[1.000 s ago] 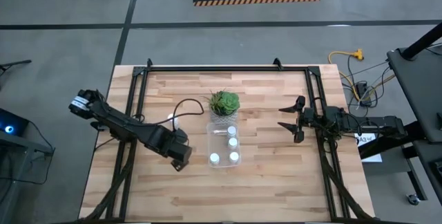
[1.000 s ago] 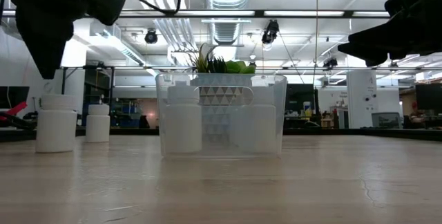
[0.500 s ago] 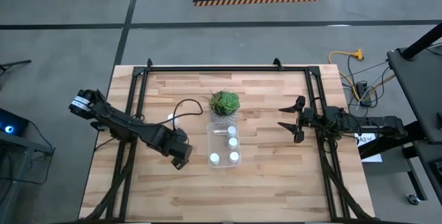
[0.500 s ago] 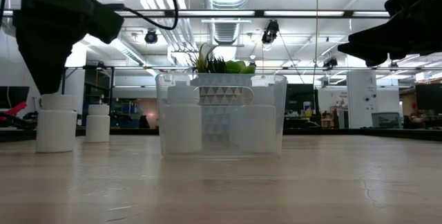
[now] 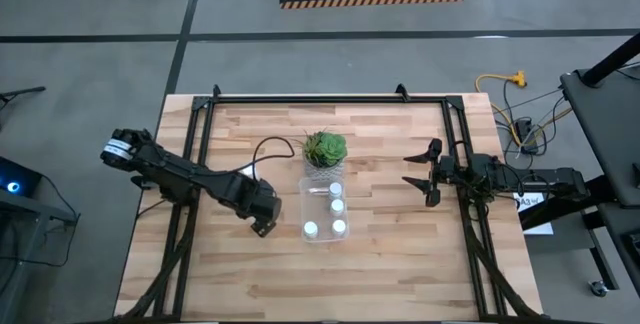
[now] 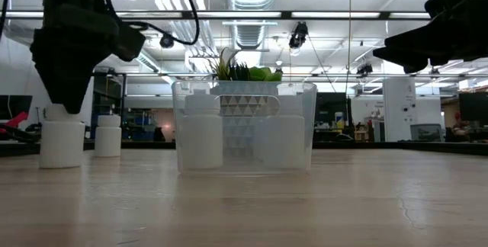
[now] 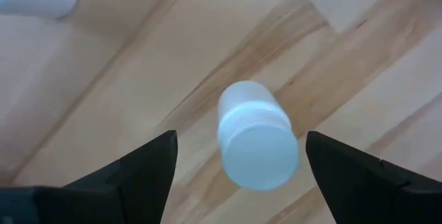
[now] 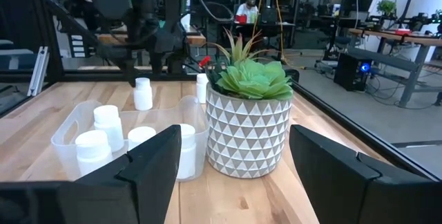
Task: Pick and place pill bottles into a basket
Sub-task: Put the bottom pill bottle into the bin
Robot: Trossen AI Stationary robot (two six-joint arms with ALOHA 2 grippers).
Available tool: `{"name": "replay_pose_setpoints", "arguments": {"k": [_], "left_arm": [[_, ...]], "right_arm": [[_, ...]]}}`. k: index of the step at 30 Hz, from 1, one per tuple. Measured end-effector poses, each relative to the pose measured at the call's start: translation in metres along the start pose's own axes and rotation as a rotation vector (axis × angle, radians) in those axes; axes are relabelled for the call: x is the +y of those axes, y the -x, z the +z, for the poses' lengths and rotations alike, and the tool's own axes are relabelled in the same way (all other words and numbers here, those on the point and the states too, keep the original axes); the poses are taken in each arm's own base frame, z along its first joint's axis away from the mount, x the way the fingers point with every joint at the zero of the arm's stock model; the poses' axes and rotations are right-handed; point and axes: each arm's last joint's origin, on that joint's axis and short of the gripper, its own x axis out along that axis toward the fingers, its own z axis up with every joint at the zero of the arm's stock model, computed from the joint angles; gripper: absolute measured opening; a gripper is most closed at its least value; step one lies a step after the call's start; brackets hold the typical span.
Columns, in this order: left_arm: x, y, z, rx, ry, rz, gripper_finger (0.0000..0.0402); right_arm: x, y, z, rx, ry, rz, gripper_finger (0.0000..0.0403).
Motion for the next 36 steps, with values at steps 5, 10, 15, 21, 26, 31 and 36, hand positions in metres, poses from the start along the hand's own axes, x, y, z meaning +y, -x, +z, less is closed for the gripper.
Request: {"name": "replay_pose_setpoints", "arguments": {"k": [5, 10, 15, 21, 26, 31, 36], "left_arm": [[0.0008, -0.0054, -0.0014, 0.04, -0.007, -0.029, 0.0302], [0.0004, -0.0059, -0.0014, 0.042, -0.008, -0.038, 0.0302], [-0.0004, -0.0053, -0.0009, 0.04, -0.008, -0.044, 0.0294], [-0.0008, -0.0054, -0.0015, 0.06, -0.008, -0.055, 0.0245], [-0.0008, -0.0054, -0.0016, 0.063, -0.008, -0.057, 0.019], [-0.0011, -0.0049, -0.0016, 0.067, -0.008, -0.06, 0.0137], [-0.007, 0.0038, 0.0015, 0.053, -0.018, -0.096, 0.0136]], "right_arm": [[0.0, 0.0, 0.0, 0.0, 0.0, 0.0, 0.026], [0.0, 0.0, 0.0, 0.0, -0.001, 0.0, 0.026], [0.0, 0.0, 0.0, 0.0, -0.001, 0.0, 0.026], [0.0, 0.0, 0.0, 0.0, -0.001, 0.0, 0.026], [0.0, 0.0, 0.0, 0.0, 0.0, 0.0, 0.026], [0.0, 0.0, 0.0, 0.0, 0.0, 0.0, 0.026], [0.0, 0.0, 0.0, 0.0, 0.0, 0.0, 0.026]]}}
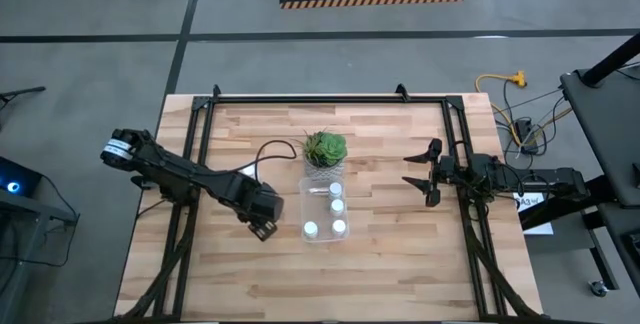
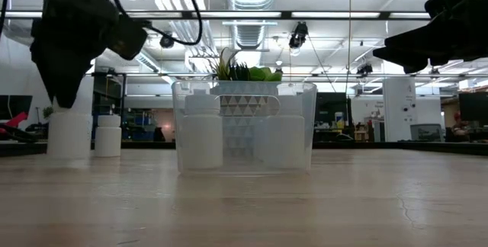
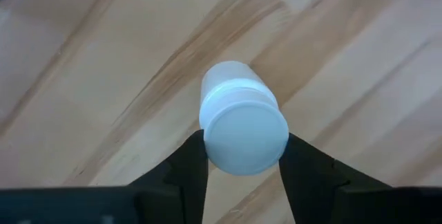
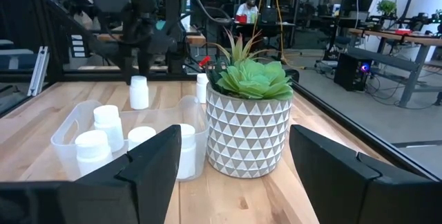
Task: Pick and place pill bottles into a basket
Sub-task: Put the bottom pill bottle into the bin
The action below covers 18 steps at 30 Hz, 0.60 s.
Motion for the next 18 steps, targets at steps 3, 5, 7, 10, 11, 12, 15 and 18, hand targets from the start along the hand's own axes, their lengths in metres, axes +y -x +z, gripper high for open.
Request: {"name": "replay_pose_setpoints", "arguments": {"k": [3, 5, 7, 10, 11, 12, 15, 18], "left_arm": [[-0.005, 0.007, 0.002, -0.014, -0.012, -0.023, 0.0136], [-0.009, 0.013, 0.004, -0.027, -0.029, -0.044, 0.0136], [-0.012, 0.018, 0.005, -0.037, -0.033, -0.06, 0.0136], [-0.016, 0.026, 0.007, -0.049, -0.047, -0.079, 0.0136], [-0.018, 0.03, 0.008, -0.052, -0.053, -0.082, 0.0136], [-0.018, 0.033, 0.008, -0.053, -0.057, -0.082, 0.0136], [-0.019, 0.041, 0.012, -0.063, -0.072, -0.089, 0.0136], [-0.02, 0.052, 0.017, -0.075, -0.098, -0.092, 0.0136]], "right_arm": [[0.0, 0.0, 0.0, 0.0, 0.0, 0.0, 0.026], [0.0, 0.0, 0.0, 0.0, -0.001, 0.0, 0.026], [0.0, 0.0, 0.0, 0.0, 0.0, 0.0, 0.026], [0.0, 0.0, 0.0, 0.0, -0.001, 0.0, 0.026], [0.0, 0.0, 0.0, 0.0, -0.001, 0.0, 0.026], [0.0, 0.0, 0.0, 0.0, 0.0, 0.0, 0.026], [0.0, 0.0, 0.0, 0.0, -0.001, 0.0, 0.026], [0.0, 0.0, 0.0, 0.0, 0.0, 0.0, 0.026]]}}
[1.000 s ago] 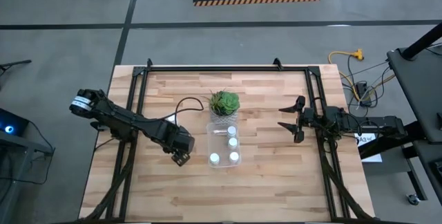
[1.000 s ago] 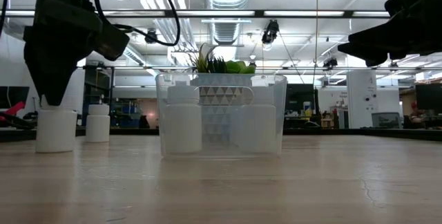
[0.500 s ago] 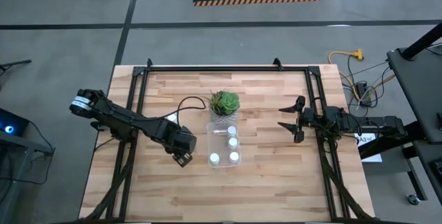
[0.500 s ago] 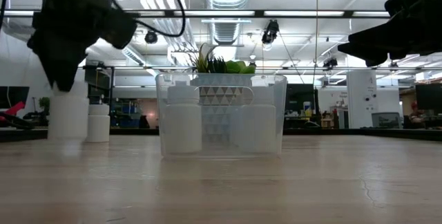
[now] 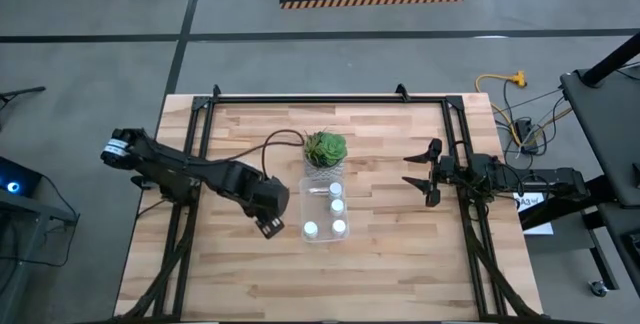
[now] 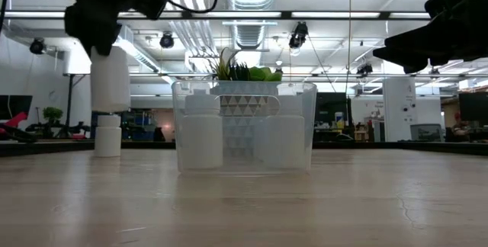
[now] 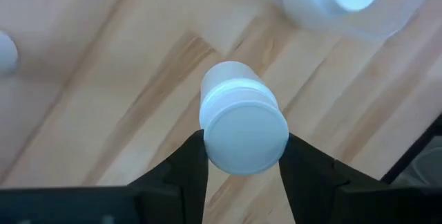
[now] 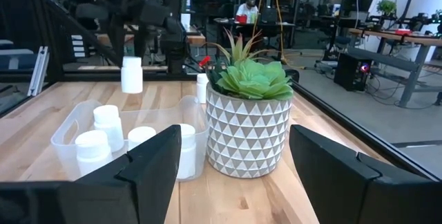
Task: Pick and place pill bottles into a basket
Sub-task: Put the bottom pill bottle into the bin
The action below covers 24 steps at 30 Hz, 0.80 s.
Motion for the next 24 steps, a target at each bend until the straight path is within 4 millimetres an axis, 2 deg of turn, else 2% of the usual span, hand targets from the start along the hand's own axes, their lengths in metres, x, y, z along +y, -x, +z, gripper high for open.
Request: {"name": "replay_pose_setpoints", "arguments": {"k": [7, 12, 18, 24], "left_arm": [[-0.001, 0.02, 0.017, -0.063, -0.027, -0.035, 0.0136], [-0.003, 0.02, 0.035, -0.042, -0.057, 0.012, 0.0136], [-0.026, 0.012, 0.062, -0.015, -0.178, 0.045, 0.0136], [-0.045, 0.019, 0.082, -0.041, -0.248, 0.088, 0.0136]], "right_arm": [[0.0, 0.0, 0.0, 0.0, 0.0, 0.0, 0.026], [0.0, 0.0, 0.0, 0.0, 0.0, -0.001, 0.026], [0.0, 0.0, 0.0, -0.001, -0.001, 0.0, 0.026], [0.0, 0.0, 0.0, 0.0, -0.001, 0.0, 0.026]]}}
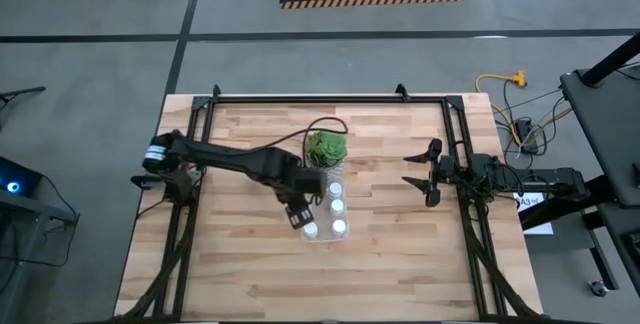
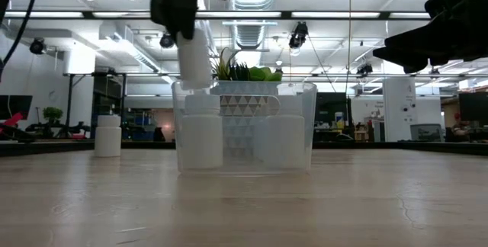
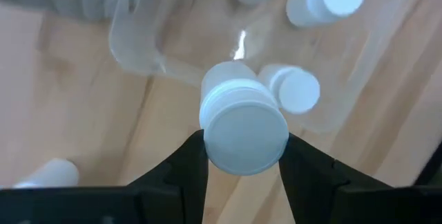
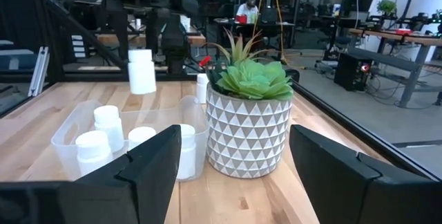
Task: Pick and place pill bottles into a basket
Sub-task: Put the bottom pill bottle into the bin
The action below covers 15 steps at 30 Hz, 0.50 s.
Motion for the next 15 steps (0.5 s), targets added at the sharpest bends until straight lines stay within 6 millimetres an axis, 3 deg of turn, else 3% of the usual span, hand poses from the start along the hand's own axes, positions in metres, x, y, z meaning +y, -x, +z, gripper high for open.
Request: {"name": "replay_pose_setpoints", "arguments": {"k": [4, 15], "left_arm": [[-0.006, -0.002, 0.012, -0.015, -0.039, -0.007, 0.0136], [-0.009, -0.044, 0.024, 0.063, -0.146, 0.054, 0.0136]], "right_arm": [[0.0, 0.0, 0.0, 0.0, 0.0, -0.001, 0.026], [0.0, 0.0, 0.0, 0.002, 0.001, -0.001, 0.026]]}}
